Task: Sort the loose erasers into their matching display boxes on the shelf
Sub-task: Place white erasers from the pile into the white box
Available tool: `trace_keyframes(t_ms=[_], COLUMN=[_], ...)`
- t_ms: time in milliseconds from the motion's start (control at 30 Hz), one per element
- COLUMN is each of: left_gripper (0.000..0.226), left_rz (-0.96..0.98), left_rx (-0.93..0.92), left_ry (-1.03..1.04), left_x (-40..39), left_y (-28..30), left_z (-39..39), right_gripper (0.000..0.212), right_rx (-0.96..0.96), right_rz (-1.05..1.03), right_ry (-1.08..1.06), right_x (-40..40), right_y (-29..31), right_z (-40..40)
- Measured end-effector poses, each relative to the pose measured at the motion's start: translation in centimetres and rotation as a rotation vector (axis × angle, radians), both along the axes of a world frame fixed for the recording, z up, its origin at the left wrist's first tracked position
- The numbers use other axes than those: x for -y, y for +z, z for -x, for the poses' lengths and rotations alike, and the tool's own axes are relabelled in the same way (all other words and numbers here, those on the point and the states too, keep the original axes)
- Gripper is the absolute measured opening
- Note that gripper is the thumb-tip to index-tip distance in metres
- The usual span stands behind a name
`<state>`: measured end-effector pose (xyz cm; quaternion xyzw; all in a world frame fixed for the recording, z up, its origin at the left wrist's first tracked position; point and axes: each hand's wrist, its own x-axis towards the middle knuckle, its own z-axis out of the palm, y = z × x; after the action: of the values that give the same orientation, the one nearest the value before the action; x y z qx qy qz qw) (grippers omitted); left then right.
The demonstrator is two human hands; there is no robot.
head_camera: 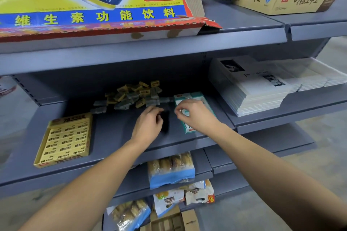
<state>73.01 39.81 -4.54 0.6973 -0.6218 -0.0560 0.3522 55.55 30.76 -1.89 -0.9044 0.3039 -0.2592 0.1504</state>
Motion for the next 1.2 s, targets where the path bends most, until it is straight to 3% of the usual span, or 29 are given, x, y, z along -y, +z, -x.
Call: trace_keyframes(t_ms=[300, 700, 867, 1000, 1067, 1200], left_gripper=[0.032, 0.033, 0.027, 0.03, 0.031, 0.031], left_rz=[-0.048, -0.113, -0.085, -0.095, -0.101, -0.091], left_rx=[0.028, 0.06, 0.074, 0.072, 0.068, 0.055], left_ry=[0.123, 0.108, 0.098, 0.1, 0.101, 0.093], left_x=[-0.4, 1.2, 1.2, 1.1, 1.0, 0.7], left_y=[0.6, 1.2, 1.0, 0.9, 0.9, 0.9], left_z=[-5.3, -8.9, -9.8, -10.1, -10.1, -9.7], right_gripper=[0.022, 0.041, 0.037, 0.031, 0.031, 0.03], right_rx=[-0.123, -0.353, -0.218, -0.237, -0.14, -0.093], right_rz=[-0.006, 0.12, 0.075, 0.132, 0.057, 0.07], right_ry=[-0.16, -0.297, -0.337, -0.335, -0.383, -0.325], right_x=[0.3, 3.8, 3.8, 3.7, 3.3, 2.6], right_y=[-1.4, -3.3, -3.1, -2.9, -2.7, -2.3], right_z=[-7.6, -13.3, -13.8, -13.7, -13.7, -13.1])
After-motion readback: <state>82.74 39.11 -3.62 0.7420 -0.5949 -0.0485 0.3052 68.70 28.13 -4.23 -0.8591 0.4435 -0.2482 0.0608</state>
